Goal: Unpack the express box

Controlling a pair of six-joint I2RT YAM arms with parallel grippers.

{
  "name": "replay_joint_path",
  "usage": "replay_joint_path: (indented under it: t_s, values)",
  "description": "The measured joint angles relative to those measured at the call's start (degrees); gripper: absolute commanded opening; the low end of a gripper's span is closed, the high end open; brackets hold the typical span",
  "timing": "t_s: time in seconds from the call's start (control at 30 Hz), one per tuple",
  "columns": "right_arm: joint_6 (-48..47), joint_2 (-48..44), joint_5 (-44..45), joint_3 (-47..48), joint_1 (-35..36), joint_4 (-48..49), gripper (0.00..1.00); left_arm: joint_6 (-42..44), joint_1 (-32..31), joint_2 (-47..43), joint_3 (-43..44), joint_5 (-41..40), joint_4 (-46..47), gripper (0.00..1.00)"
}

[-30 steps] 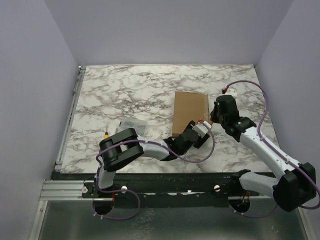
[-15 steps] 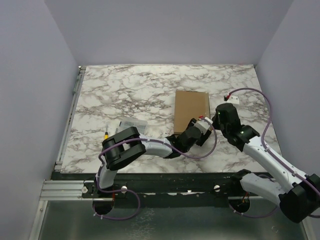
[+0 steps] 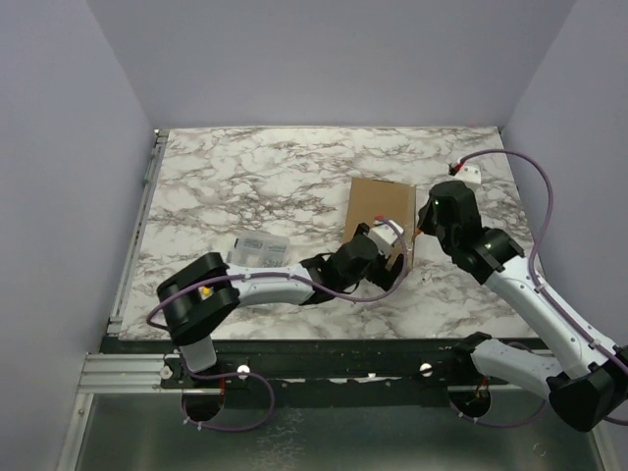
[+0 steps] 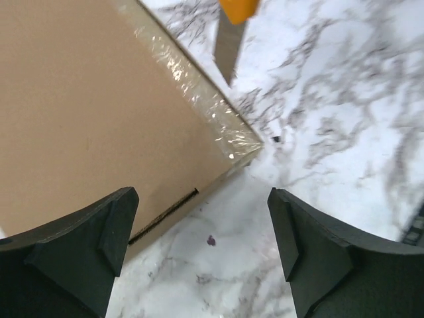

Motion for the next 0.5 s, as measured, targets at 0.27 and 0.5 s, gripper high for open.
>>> replay_joint_path:
  t_s: [0.27,0.5]
  values:
    - [-4.2,0.9,2.7,6.0,-3.6,-2.5,0.00,-7.8,9.3,-15.3,0.5,15.2,-8.5,0.89]
    - [-8.2,15.5,2.7,8.1,-16.6,-11.4,0.07,-13.1,20.2,-10.3,8.2,19.2,-18.1,0.89]
